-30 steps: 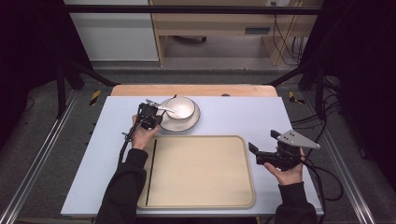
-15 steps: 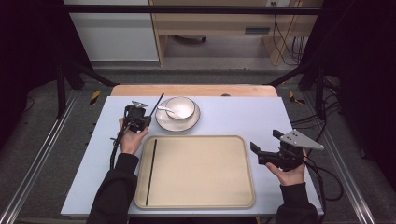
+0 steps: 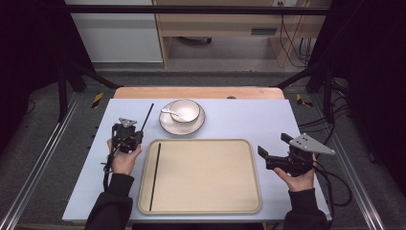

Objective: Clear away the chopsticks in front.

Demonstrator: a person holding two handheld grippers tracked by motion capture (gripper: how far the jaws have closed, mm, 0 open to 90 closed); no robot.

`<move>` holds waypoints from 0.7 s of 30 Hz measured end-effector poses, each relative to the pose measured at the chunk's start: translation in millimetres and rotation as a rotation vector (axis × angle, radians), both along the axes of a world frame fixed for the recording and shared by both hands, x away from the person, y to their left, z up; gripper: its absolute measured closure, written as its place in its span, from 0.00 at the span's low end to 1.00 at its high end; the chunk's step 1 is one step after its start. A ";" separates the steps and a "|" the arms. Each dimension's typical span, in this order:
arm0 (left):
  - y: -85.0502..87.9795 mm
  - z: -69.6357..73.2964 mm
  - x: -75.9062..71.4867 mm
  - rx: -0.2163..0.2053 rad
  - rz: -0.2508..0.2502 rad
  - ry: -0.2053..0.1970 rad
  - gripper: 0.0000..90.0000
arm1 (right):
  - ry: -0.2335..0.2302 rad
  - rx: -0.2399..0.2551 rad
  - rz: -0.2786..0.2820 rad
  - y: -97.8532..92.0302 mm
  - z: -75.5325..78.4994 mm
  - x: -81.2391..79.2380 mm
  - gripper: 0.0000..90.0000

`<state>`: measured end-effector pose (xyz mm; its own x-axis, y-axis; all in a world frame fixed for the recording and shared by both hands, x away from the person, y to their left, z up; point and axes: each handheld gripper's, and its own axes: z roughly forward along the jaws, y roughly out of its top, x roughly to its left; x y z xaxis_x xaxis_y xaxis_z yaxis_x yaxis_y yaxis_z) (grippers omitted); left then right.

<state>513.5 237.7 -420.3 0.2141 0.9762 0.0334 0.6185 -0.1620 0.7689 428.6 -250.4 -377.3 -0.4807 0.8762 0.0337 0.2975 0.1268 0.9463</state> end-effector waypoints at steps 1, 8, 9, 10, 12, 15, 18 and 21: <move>0.9 0.3 -5.9 -0.008 0.006 -0.003 0.95 | 0.001 0.003 -0.001 -0.1 0.5 -0.7 0.06; 0.4 -2.2 -44.8 -0.055 0.058 -0.045 0.95 | -0.007 0.014 0.002 -1.3 3.1 -2.8 0.06; -1.2 -2.1 -49.4 -0.059 0.064 -0.054 0.95 | -0.005 0.016 0.003 -1.0 3.2 -2.9 0.06; -3.1 -1.9 -54.1 -0.069 0.064 -0.063 0.95 | -0.007 0.013 0.006 -0.7 3.1 -2.9 0.06; -8.4 -1.4 -64.5 -0.077 0.071 -0.085 0.95 | -0.006 0.011 0.007 0.1 3.2 -3.2 0.06; -16.3 -2.1 -79.9 -0.087 0.079 -0.113 0.95 | -0.010 0.014 0.008 0.1 3.8 -3.6 0.06; -23.5 -4.2 -93.9 -0.099 0.089 -0.130 0.95 | -0.009 0.013 0.007 0.0 3.7 -3.8 0.06; -28.0 -7.1 -105.4 -0.116 0.093 -0.147 0.95 | -0.006 0.012 0.007 0.6 3.4 -3.6 0.06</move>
